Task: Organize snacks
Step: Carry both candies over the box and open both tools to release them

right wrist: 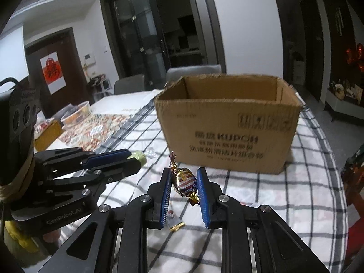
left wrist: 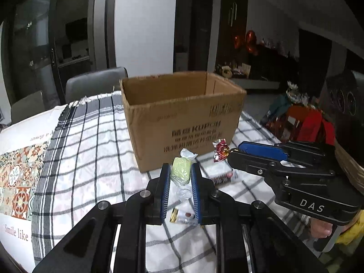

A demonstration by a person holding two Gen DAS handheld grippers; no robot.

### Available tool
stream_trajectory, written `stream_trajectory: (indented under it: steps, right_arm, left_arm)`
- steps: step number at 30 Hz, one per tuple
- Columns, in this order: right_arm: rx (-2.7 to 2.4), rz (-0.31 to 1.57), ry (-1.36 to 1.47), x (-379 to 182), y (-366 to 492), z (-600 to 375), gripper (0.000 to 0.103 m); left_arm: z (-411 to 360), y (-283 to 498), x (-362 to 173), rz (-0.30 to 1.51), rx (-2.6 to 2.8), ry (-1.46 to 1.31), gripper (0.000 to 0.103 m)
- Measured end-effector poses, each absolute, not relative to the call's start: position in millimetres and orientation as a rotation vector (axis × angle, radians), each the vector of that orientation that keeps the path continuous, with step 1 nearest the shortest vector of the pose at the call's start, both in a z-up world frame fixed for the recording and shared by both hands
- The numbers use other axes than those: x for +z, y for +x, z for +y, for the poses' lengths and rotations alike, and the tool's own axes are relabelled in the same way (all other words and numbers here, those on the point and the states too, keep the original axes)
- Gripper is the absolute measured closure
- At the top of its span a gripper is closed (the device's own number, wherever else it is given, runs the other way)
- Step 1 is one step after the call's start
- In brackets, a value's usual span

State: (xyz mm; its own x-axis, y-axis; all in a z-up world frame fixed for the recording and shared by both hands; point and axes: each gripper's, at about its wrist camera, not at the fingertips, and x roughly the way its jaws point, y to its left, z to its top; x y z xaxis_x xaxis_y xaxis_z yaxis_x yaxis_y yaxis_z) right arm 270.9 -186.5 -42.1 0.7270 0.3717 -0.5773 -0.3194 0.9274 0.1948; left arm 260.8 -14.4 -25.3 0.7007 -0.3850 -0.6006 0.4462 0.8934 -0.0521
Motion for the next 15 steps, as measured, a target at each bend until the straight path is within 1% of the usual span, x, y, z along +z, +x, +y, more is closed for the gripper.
stream_trajectory:
  steps: [15]
  right_arm:
    - [0.317,0.499,0.097,18.3,282.9,-211.5,0.079]
  left_arm:
    - [-23.4,271.6,37.7,0.470,-0.445,0.081,0.084]
